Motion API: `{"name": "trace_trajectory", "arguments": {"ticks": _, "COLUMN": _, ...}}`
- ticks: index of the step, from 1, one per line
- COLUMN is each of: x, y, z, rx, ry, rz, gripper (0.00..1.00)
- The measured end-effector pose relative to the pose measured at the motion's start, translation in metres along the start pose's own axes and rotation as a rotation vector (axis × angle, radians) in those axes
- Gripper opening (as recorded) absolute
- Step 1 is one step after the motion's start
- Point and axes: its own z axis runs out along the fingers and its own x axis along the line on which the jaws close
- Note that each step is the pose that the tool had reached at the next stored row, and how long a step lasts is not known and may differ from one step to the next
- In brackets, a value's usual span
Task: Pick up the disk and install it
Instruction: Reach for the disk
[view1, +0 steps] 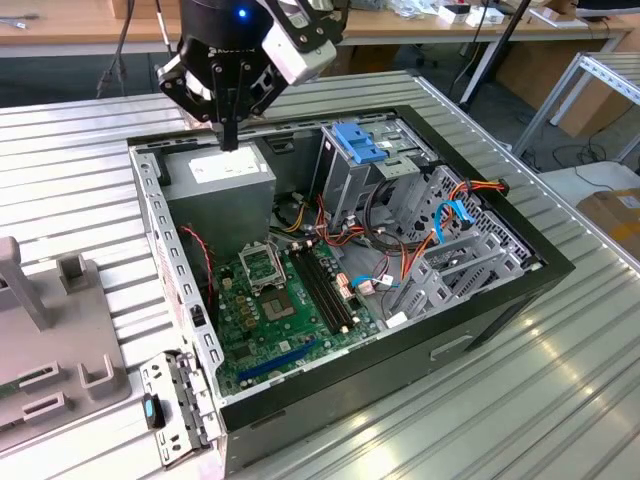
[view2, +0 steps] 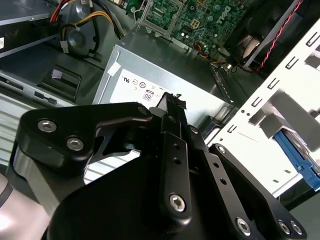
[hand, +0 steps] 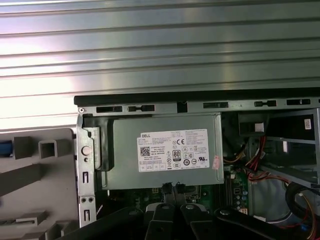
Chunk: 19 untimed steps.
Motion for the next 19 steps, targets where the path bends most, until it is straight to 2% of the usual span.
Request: {"name": "trace_trajectory", "arguments": {"ticks": 19, "x": 0.0179, "y": -0.002, "z": -0.0005, "rx": -0.0001, "ry": -0.0001, "rz": 0.0, "gripper": 0.11}}
